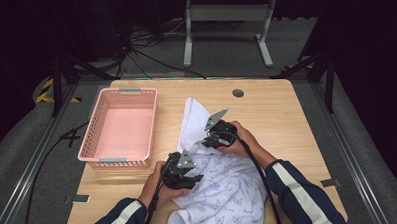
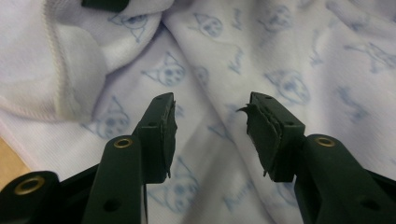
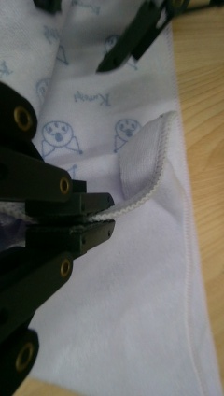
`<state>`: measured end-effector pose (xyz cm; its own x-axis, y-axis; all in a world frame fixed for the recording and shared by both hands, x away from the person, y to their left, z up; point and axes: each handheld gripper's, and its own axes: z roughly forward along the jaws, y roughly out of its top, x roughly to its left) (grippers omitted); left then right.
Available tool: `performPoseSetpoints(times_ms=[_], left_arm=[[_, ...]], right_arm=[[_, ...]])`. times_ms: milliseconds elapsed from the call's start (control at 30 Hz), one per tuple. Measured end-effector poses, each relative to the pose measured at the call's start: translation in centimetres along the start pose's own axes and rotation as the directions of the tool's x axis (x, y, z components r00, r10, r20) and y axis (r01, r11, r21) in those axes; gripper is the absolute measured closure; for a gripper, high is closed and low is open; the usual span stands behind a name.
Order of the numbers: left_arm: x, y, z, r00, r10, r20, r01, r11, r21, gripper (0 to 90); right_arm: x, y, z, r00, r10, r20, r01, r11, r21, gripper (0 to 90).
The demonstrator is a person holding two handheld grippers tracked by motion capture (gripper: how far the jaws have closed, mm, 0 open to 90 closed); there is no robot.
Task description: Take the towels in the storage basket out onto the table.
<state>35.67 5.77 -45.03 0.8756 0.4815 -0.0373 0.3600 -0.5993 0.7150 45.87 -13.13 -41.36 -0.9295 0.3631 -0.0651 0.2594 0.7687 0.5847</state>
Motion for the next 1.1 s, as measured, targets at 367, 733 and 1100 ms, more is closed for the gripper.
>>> performPoseSetpoints(times_ms=[367, 733, 1100], left_arm=[[1.8, 1.4, 3.0, 0.9902, -0.025, -0.137, 0.034, 0.9976, 0.061, 69.9], [2.0, 0.8, 1.9, 0.9713, -0.007, -0.238, 0.036, 0.9928, 0.115, 87.4], [2.1, 2.4, 3.1, 0.9667, -0.027, -0.255, 0.042, 0.9978, 0.052, 61.4]], right_arm=[[-7.3, -2.9, -9.0, 0.9101, 0.229, 0.345, -0.180, 0.969, -0.169, 87.8], [-15.8, -11.6, -12.0, 0.7045, 0.522, 0.481, -0.500, 0.846, -0.186, 87.7], [-12.8, -12.9, -11.0, 0.7363, 0.509, 0.446, -0.443, 0.861, -0.250, 57.1]])
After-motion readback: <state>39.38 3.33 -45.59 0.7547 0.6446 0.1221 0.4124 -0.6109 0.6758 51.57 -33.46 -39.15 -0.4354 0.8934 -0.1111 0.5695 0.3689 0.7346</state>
